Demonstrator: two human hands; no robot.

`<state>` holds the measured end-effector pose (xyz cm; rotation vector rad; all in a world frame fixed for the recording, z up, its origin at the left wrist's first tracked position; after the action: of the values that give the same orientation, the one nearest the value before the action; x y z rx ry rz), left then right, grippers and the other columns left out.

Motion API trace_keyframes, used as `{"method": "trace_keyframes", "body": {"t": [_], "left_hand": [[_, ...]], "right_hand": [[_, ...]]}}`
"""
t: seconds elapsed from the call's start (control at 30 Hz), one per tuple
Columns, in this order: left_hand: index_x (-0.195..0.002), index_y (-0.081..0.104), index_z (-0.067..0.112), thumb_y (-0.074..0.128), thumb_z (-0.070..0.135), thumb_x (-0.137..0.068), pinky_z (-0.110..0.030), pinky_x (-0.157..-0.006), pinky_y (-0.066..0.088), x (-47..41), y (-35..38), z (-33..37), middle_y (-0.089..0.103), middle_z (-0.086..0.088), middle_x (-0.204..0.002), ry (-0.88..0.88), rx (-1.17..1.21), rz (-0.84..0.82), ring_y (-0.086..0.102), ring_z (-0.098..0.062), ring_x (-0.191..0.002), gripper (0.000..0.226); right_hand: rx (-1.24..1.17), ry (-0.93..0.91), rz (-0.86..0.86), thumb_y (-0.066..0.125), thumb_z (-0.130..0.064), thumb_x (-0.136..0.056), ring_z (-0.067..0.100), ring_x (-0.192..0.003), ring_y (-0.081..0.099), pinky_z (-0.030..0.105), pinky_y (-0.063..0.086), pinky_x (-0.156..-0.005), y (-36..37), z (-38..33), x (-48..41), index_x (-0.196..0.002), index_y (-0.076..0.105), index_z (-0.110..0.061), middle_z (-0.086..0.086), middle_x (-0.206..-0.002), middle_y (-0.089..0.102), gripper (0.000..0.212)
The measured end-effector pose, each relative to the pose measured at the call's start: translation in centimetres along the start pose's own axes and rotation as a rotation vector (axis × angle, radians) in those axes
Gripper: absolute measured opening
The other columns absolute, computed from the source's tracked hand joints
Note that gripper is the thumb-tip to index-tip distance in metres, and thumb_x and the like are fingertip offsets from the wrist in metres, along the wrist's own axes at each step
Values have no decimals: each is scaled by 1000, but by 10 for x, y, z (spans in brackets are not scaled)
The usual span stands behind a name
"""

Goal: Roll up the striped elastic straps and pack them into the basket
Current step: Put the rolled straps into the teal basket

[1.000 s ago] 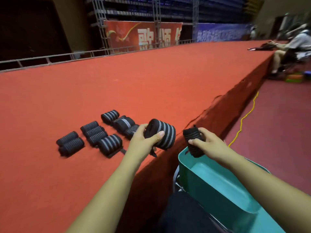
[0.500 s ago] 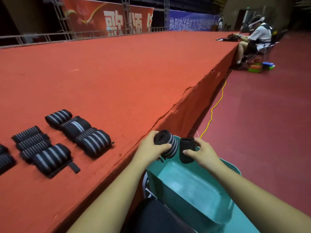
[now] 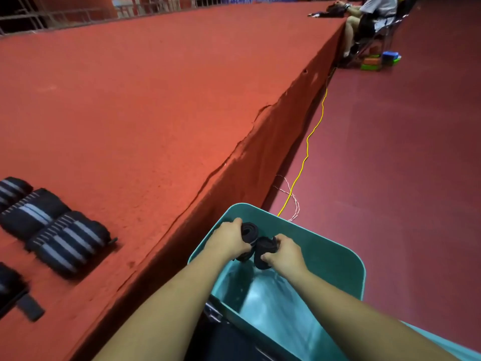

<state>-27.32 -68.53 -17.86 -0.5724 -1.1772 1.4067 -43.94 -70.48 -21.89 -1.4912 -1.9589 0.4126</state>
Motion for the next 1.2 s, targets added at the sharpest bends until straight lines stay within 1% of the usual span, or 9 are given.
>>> {"method": "trace_keyframes", "body": {"t": [0.27,0.47,0.67,0.77,0.87,0.97,1.03,1.1,1.2], "left_hand": [[-130,47,9,71,25,-83,-41,-96,49,-39,41,-8,58,-18,-130,-29,-108,-119,59,-37,-118,55],[-153,29,13,71,24,-89,-36,-110,38,-50,73,-25,46,-18,-144,16,-60,-224,44,-32,-136,77],[-157,20,12,71,29,-91,-35,-113,34,-58,86,-31,43,-18,-151,-3,-102,-227,40,-31,-140,85],[-149,35,8,75,32,-87,-37,-109,40,-55,77,-27,49,-18,-144,0,-123,-192,47,-32,-135,78],[-132,49,8,70,35,-89,-39,-103,45,-43,55,-22,57,-17,-134,2,-124,-133,54,-32,-125,55],[-121,58,8,62,33,-95,-33,-93,48,-19,14,-14,66,-13,-122,39,-52,-36,61,-29,-113,36],[-122,63,12,63,29,-95,-26,-90,48,4,-24,-13,70,-4,-118,92,101,39,66,-18,-100,32],[-113,67,19,65,25,-94,-25,-82,48,32,-64,-16,72,3,-107,148,205,112,63,-8,-81,20],[-100,65,26,67,19,-93,-31,-78,54,72,-125,-44,70,6,-91,128,285,245,66,-14,-78,10]], "right_hand": [[-26,20,70,73,-8,-78,22,-82,58,26,37,-66,20,18,-15,-100,59,-14,2,-89,64,27],[-42,19,56,74,-11,-79,24,-92,64,24,38,-71,27,39,-21,-105,64,-15,0,-92,67,28],[-39,38,64,73,-15,-84,25,-97,66,27,47,-78,30,46,-29,-107,64,-13,5,-102,72,24],[7,57,19,73,-15,-84,28,-103,65,29,48,-81,31,45,-30,-111,63,-9,9,-108,71,29],[93,87,-36,72,-15,-83,31,-106,64,28,45,-77,25,43,-27,-113,60,-6,12,-110,69,34],[136,84,-57,65,-14,-83,33,-97,62,29,42,-69,9,34,-18,-107,56,-5,14,-103,66,27],[161,31,-69,61,-15,-84,31,-90,60,30,42,-66,-4,16,-8,-103,54,-4,11,-96,64,23],[170,-48,-70,59,-17,-85,29,-94,60,32,43,-72,-16,-12,2,-107,56,-4,8,-97,62,25],[144,-174,-92,60,-20,-87,25,-99,60,30,45,-82,-20,-70,20,-109,60,-11,4,-99,63,24]]}}
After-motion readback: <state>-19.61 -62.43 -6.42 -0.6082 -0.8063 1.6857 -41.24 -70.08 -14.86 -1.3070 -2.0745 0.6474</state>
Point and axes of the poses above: each hand's wrist, its own x-axis away from the middle knuckle, its own y-axis out of the palm, z = x × y, the point moved 9 cm from there along -x, towards the middle knuckle
